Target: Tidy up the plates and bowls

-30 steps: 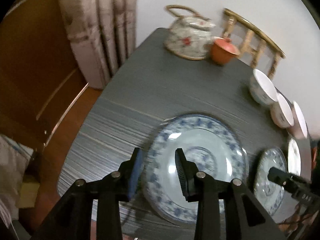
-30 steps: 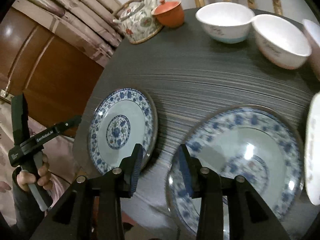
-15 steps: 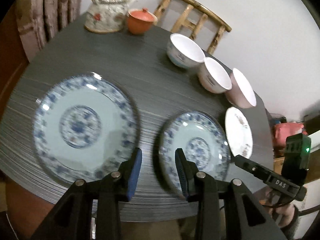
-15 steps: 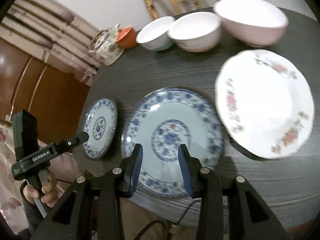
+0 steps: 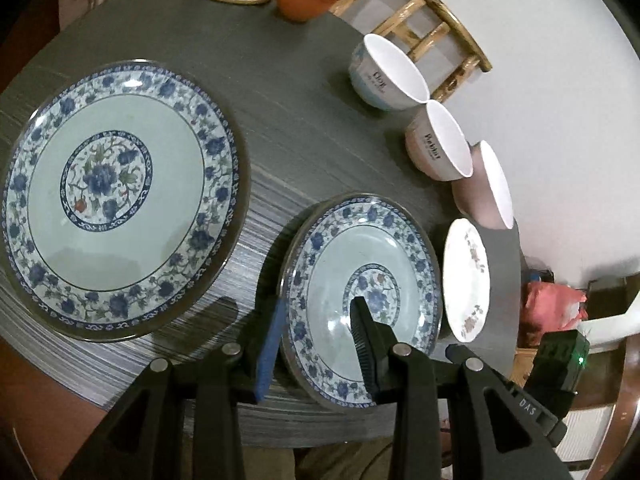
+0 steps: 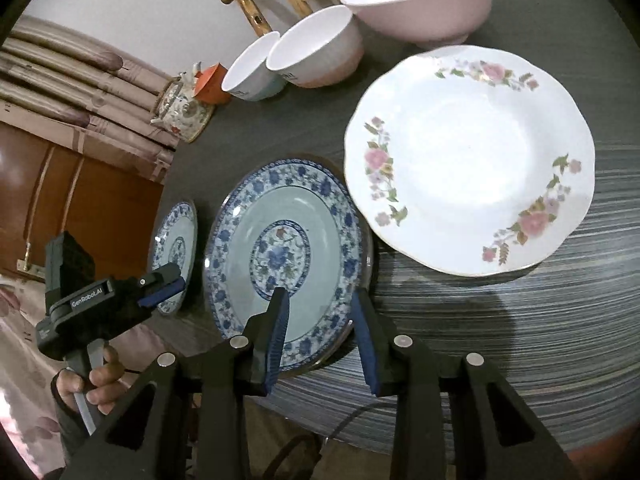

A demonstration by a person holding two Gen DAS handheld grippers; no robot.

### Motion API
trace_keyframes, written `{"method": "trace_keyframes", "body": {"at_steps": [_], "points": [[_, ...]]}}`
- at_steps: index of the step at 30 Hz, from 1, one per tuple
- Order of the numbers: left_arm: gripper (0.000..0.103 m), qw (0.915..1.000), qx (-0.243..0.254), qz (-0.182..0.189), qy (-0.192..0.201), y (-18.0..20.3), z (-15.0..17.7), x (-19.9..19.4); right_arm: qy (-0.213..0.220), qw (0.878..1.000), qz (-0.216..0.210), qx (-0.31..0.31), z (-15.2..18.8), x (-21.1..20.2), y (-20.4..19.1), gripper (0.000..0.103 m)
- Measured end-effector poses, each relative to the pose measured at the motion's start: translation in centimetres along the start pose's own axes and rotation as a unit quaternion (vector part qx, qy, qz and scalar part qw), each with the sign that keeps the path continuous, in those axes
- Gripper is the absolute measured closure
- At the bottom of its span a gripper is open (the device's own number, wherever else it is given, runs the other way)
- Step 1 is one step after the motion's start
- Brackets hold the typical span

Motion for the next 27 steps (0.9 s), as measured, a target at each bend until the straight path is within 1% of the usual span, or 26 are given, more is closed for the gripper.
{"method": "trace_keyframes", "body": {"at_steps": [5,9,18,23,27], "points": [[0.068,0.9999,-0.009,-0.007,-0.006,-0.6,-0.3,0.8,-0.005,1.0,-0.005,0.007,-0.1,0.6,0.8,0.073],[0.068,0.9997,0.001,-0.018,-0.017,-0.8,-0.6,1.4,-0.007,1.0,-0.009,0.012,-0.3,1.0,1.3,0.074],[0.068,0.9992,0.006,-0.024,-0.031,-1.0,-1.5,2.9,-0.007,1.0,-0.008,0.013,-1.4,2.0,1.8,0.076],[0.068,0.9993,0.006,-0.023,-0.03,-0.8,-2.2,3.3,-0.005,1.0,-0.008,0.013,-2.1,2.4,1.8,0.077],[0.068,0.999,0.014,-0.029,-0.033,-0.5,-2.4,3.6,-0.004,1.0,-0.005,0.012,-2.6,2.6,1.9,0.078]]}}
Point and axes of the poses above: each gripper's, at about its wrist camera, not at the fingertips, and x roughly the way its jaws point, y to its right, z to its underside, the point moved 5 cm from there along x, roughly the way its jaws point, and after that the axes turned 11 degrees about -y, right-handed, at the moved point
